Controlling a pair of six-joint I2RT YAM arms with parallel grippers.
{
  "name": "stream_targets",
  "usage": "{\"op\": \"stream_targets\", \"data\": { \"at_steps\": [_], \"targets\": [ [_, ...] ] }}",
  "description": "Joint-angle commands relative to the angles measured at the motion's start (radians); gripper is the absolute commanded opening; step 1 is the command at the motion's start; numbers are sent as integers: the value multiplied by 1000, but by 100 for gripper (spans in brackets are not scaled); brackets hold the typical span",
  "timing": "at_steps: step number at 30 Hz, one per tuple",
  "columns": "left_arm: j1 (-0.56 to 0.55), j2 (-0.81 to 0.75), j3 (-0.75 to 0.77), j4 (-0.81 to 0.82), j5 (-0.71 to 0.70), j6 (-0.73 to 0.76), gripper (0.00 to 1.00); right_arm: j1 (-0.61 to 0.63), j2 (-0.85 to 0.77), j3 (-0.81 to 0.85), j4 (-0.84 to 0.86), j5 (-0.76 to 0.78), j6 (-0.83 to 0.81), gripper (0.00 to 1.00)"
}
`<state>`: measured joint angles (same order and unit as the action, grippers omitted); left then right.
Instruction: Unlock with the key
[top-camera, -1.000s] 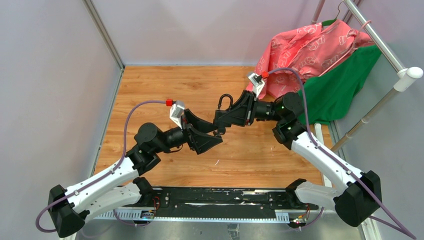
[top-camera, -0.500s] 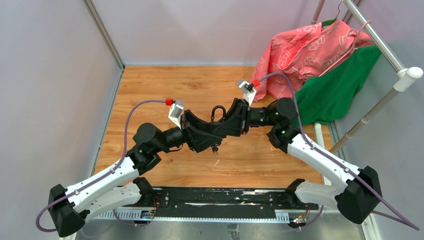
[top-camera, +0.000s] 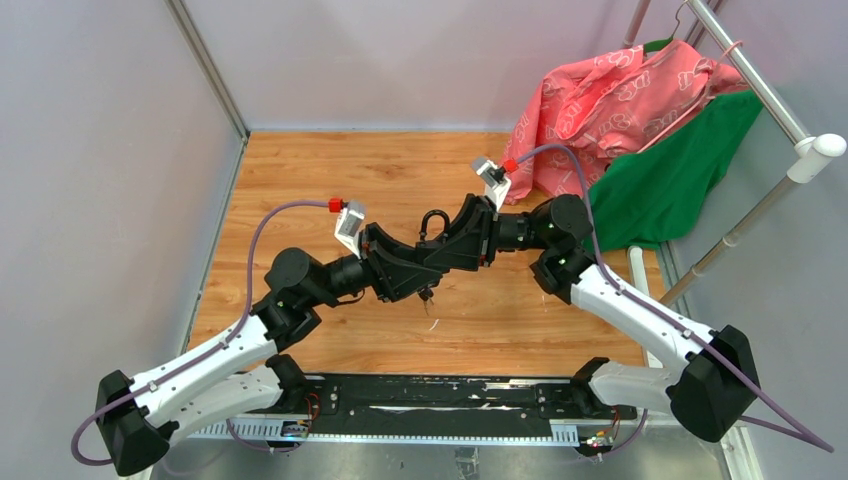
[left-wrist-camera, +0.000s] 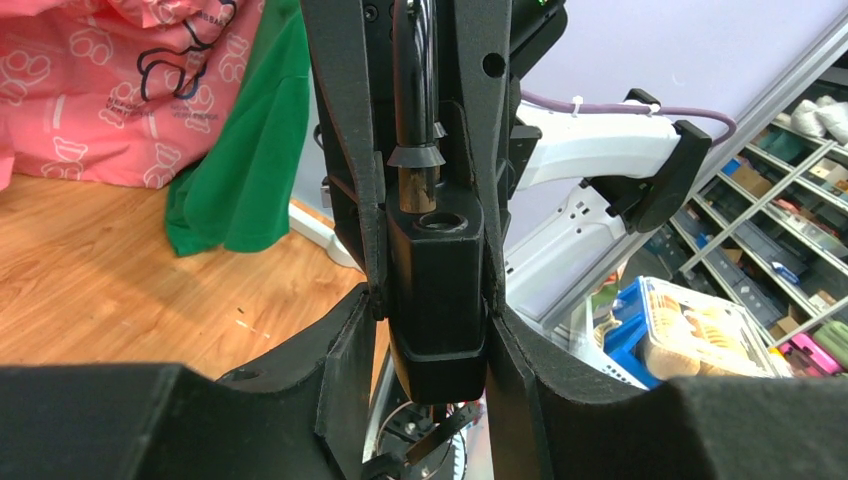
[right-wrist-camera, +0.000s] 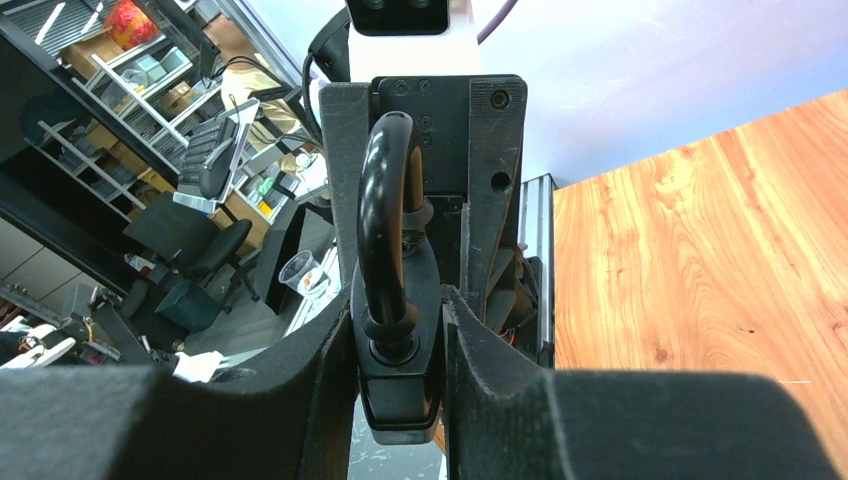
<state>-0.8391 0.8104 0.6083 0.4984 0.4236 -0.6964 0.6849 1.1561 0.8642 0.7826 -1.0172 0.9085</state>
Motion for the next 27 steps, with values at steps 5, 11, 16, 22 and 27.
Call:
{"op": "stream_targets", "data": {
  "at_steps": [5, 11, 16, 22, 27],
  "targets": [
    [6, -9, -24, 20, -22, 25, 0, 25, 5, 27, 106, -31, 41, 0],
    [6, -17, -38, 20, -20, 24, 0, 25, 8, 35, 66, -26, 34, 13],
    [6, -28, -55, 19, -11, 26, 0, 22, -6, 58, -58, -3, -39, 75],
    [6, -45, -100, 18, 22, 33, 0, 18, -72, 134, -443, 144, -278, 89],
    [6, -48, -134, 18, 39, 55, 0, 3, -109, 188, -656, 291, -404, 92]
  ]
}}
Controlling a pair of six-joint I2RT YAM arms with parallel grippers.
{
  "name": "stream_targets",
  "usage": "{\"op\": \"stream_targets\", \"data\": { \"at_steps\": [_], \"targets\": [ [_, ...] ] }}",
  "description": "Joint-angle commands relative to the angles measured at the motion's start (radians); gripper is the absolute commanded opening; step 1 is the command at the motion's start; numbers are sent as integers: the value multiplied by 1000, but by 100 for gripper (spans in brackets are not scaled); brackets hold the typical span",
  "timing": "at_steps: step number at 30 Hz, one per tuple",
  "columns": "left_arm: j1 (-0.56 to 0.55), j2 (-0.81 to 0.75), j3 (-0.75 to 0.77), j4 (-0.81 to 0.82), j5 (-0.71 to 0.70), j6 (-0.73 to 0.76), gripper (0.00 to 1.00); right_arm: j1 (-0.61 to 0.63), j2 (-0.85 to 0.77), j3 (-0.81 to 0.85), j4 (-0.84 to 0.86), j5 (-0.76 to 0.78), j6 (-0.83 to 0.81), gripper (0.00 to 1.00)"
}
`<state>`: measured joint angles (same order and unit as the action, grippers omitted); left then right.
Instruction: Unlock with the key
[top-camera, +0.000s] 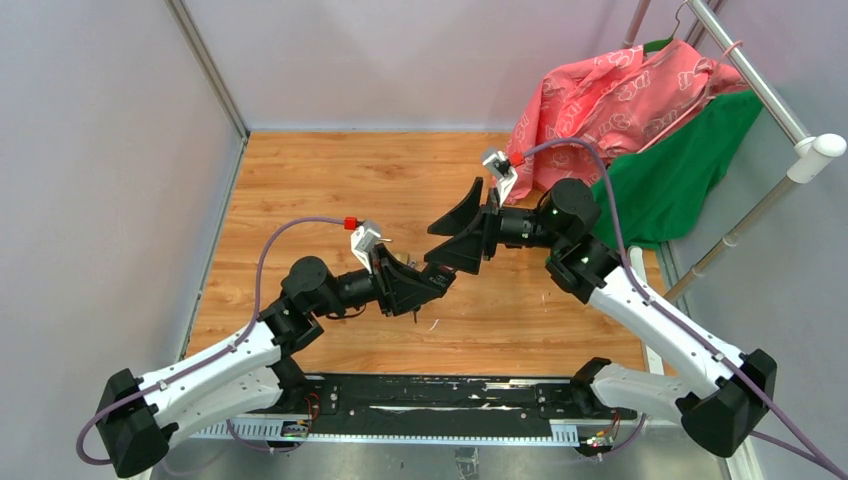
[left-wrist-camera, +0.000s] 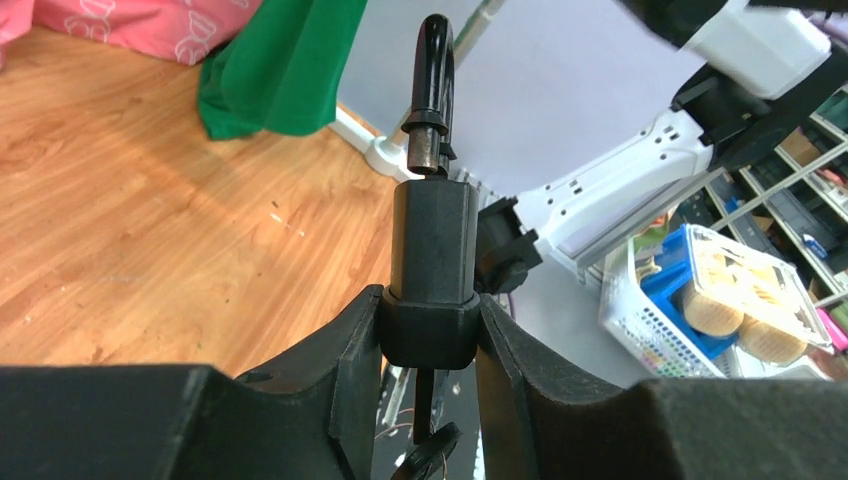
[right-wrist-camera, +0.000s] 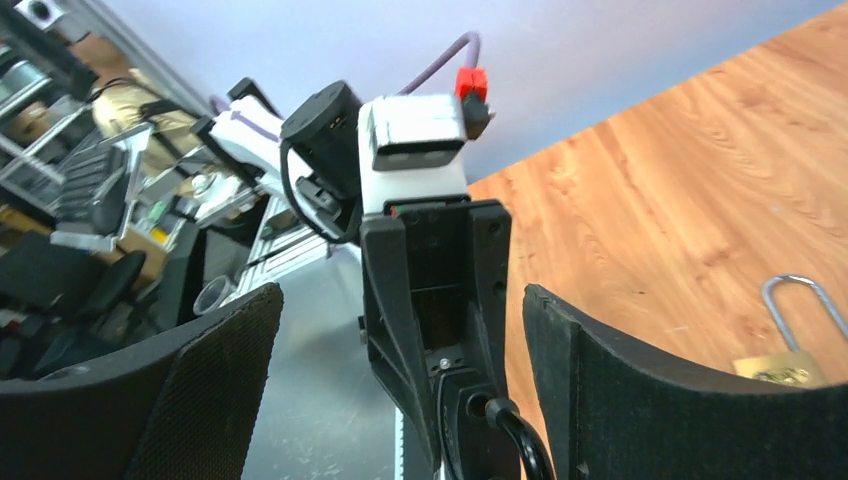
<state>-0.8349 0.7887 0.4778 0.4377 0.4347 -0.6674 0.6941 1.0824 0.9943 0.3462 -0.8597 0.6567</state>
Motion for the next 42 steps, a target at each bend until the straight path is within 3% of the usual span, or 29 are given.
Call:
{"op": "stream_targets", "data": {
  "at_steps": [1, 4, 12, 18, 21, 30, 42],
  "targets": [
    [2, -23, -10, 78, 29, 32, 0, -11, -40, 72, -258, 165, -174, 92],
    [2, -9, -19, 69, 29, 52, 0, -13, -36, 123, -387, 238, -249, 93],
    [-1, 51, -11, 69, 51, 89, 0, -13, 12, 195, -478, 210, -325, 92],
    [-1, 77, -4, 70, 53, 105, 0, -14, 48, 221, -494, 171, -338, 80],
    [-1, 77, -3, 70, 44, 107, 0, -14, 63, 231, -531, 163, -355, 79],
    [-1, 48, -6, 69, 31, 116, 0, -14, 8, 181, -730, 343, -473, 79],
    [-1, 24, 7, 70, 35, 111, 0, -13, -34, 83, -781, 462, -502, 77]
  ]
}}
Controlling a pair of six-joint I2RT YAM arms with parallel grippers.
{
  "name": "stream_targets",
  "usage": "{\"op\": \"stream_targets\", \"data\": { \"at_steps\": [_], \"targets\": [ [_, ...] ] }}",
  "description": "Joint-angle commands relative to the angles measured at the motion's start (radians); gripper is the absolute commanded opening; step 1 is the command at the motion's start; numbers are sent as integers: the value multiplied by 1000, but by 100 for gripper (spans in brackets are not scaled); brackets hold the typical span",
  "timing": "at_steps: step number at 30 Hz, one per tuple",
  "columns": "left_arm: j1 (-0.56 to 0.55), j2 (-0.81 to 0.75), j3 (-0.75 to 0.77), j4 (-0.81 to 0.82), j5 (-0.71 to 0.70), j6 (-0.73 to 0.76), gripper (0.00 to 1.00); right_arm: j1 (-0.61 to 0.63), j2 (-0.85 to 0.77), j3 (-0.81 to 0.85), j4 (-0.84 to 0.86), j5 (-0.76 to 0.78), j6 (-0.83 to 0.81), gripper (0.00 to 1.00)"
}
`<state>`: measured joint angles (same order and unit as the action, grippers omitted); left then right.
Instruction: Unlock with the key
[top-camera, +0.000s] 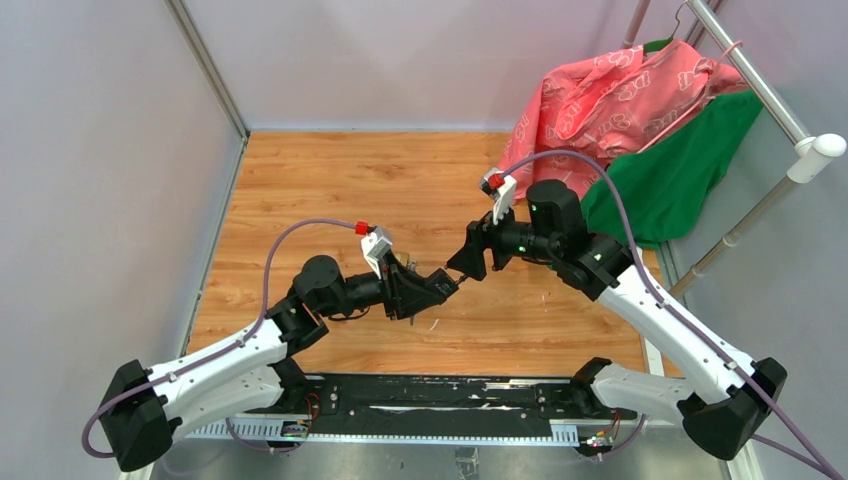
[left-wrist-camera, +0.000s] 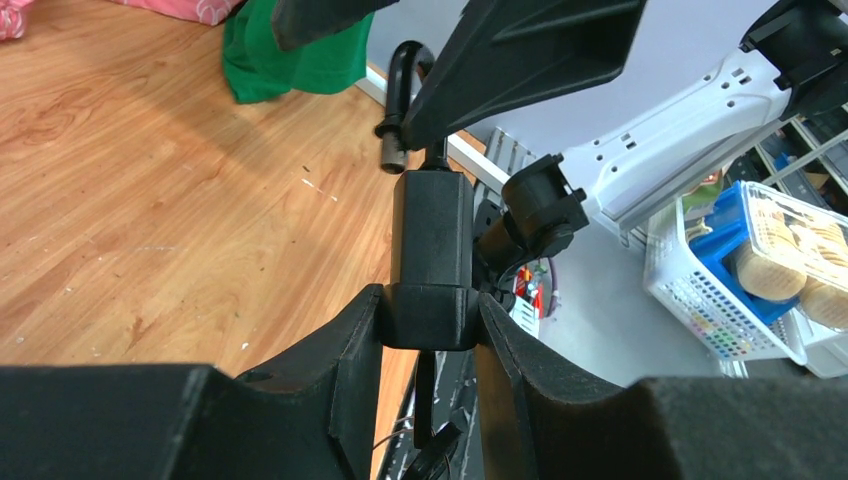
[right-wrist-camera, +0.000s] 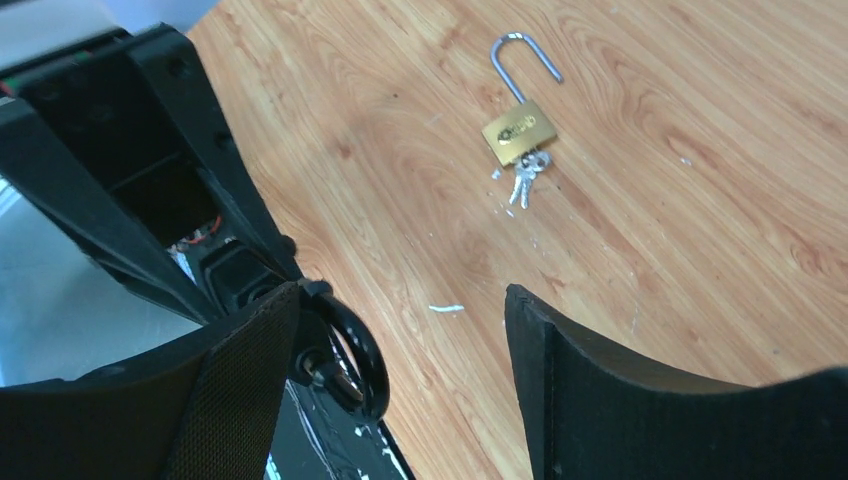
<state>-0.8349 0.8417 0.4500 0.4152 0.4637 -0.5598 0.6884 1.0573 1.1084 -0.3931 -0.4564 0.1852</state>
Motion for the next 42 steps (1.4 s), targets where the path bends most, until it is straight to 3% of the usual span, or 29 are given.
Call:
{"op": "stream_targets", "data": {
  "at_steps": [1, 11, 17, 27, 32, 34, 39, 42],
  "targets": [
    [-1, -30, 34, 92, 7, 3, 0, -8, -5, -33, -40, 72, -30, 77],
    [-6, -52, 28, 92, -6, 11, 0, -9, 45, -24, -55, 113, -25, 71],
    [-7, -81, 61, -47, -108, 119, 0, -9, 107, 60, -235, 294, 5, 65],
    [-10, -43, 97, -119, -150, 202, 0, -8, 236, 136, -381, 237, 15, 61],
    [-15, -33, 98, -119, -130, 202, 0, -10, 290, 150, -440, 305, 22, 58],
    [-17, -23, 96, -119, -102, 201, 0, -24, 285, 145, -420, 277, 18, 59],
    [-57, 4, 93, -119, -63, 231, 0, -58, 290, 145, -346, 31, 14, 61],
    [-64, 27, 99, -118, -49, 241, 0, -59, 299, 152, -342, -11, 15, 63]
  ]
}}
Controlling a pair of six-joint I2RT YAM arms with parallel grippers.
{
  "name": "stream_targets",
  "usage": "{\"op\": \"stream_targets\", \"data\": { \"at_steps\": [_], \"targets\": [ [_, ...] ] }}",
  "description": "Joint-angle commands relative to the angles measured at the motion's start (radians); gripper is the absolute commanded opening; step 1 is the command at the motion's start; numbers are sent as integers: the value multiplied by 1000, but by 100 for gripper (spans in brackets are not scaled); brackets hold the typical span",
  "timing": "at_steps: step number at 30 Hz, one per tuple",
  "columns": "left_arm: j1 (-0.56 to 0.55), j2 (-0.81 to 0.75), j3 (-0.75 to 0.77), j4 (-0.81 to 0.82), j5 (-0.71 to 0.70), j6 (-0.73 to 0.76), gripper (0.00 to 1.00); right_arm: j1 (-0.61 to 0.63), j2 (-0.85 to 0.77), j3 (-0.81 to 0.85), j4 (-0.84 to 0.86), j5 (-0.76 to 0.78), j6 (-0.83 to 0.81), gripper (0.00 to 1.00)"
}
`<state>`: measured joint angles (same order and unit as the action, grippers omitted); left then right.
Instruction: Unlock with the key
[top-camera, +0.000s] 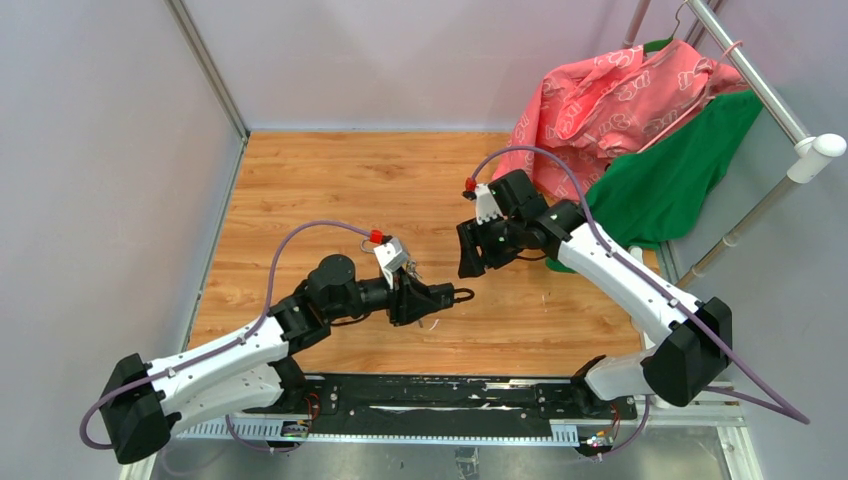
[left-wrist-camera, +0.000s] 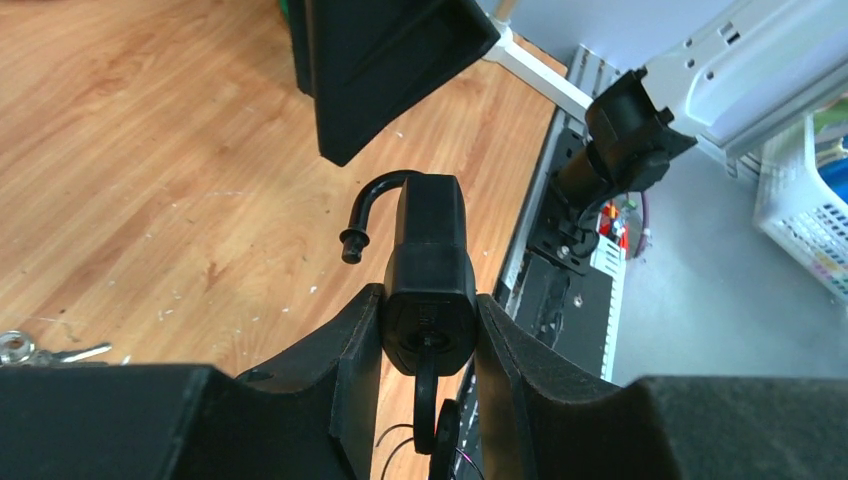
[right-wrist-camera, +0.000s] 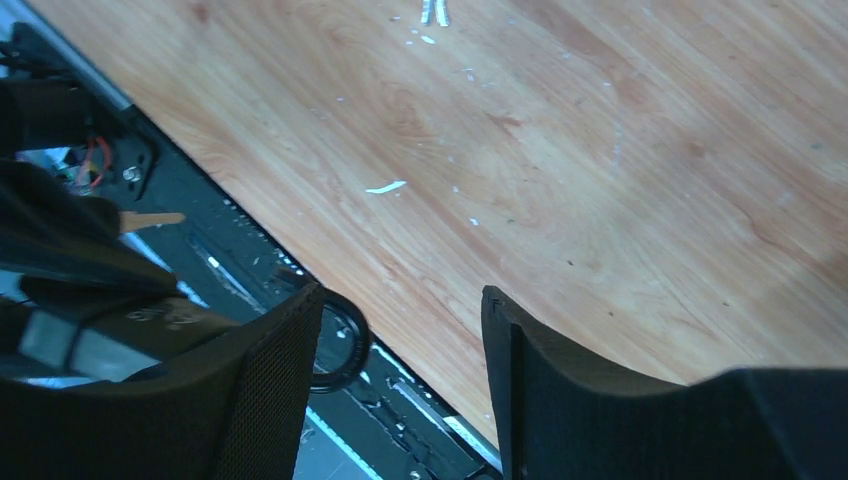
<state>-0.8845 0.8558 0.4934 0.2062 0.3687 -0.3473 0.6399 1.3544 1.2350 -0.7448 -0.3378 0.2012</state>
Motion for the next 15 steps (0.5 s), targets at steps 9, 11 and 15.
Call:
{"op": "stream_targets", "data": {
  "at_steps": [9, 11, 15],
  "targets": [
    [-29, 13, 78, 91, 42, 46, 0, -9, 65, -24, -34, -184, -17, 62],
    [-28, 13, 83, 91, 46, 49, 0, -6, 84, -41, -46, -200, -7, 61],
    [-29, 16, 86, 90, 29, 59, 0, 10, 107, -59, -77, -216, -7, 59]
  ]
}}
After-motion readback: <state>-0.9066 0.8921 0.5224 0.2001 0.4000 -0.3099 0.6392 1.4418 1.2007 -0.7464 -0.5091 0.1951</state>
